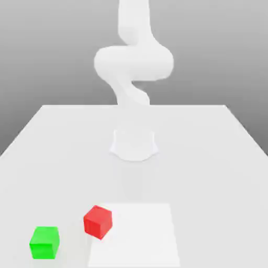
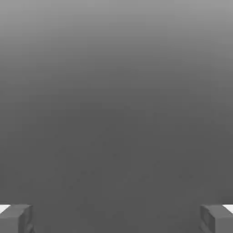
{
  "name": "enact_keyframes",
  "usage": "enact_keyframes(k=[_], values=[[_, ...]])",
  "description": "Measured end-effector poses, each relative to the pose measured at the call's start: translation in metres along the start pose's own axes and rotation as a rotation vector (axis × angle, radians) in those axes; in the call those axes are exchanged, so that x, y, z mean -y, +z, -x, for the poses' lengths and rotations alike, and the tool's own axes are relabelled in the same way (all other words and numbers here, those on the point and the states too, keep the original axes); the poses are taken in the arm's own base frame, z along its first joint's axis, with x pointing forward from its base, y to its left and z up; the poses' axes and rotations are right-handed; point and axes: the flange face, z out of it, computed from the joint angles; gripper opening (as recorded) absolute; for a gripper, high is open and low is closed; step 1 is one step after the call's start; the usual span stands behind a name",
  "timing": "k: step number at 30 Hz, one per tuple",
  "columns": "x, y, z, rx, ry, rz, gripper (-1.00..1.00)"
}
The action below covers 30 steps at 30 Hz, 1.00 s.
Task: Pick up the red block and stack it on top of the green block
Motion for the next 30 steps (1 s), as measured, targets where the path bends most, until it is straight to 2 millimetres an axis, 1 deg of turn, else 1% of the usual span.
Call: enact_keyframes(k=[2, 4, 8, 12, 15, 17, 20, 22, 26, 27, 30], values=[[-0.013, 0.051, 0.001, 0.037, 0.04, 0.065, 0.0], [-0.029, 0.097, 0.005, 0.072, 0.078, 0.127, 0.0], [-0.072, 0.179, 0.02, 0.141, 0.156, 0.247, 0.0], [-0.126, 0.25, 0.045, 0.209, 0.237, 0.365, 0.0], [-0.17, 0.293, 0.071, 0.261, 0.299, 0.453, 0.0], [-0.202, 0.317, 0.091, 0.295, 0.342, 0.511, 0.0], [-0.25, 0.345, 0.122, 0.345, 0.41, 0.598, 0.0], [-0.265, 0.361, 0.137, 0.358, 0.42, 0.617, 0.0], [-0.287, 0.393, 0.158, 0.362, 0.423, 0.623, 0.0], [-0.292, 0.399, 0.162, 0.363, 0.423, 0.623, -1.0], [-0.292, 0.399, 0.162, 0.362, 0.424, 0.623, -1.0]])
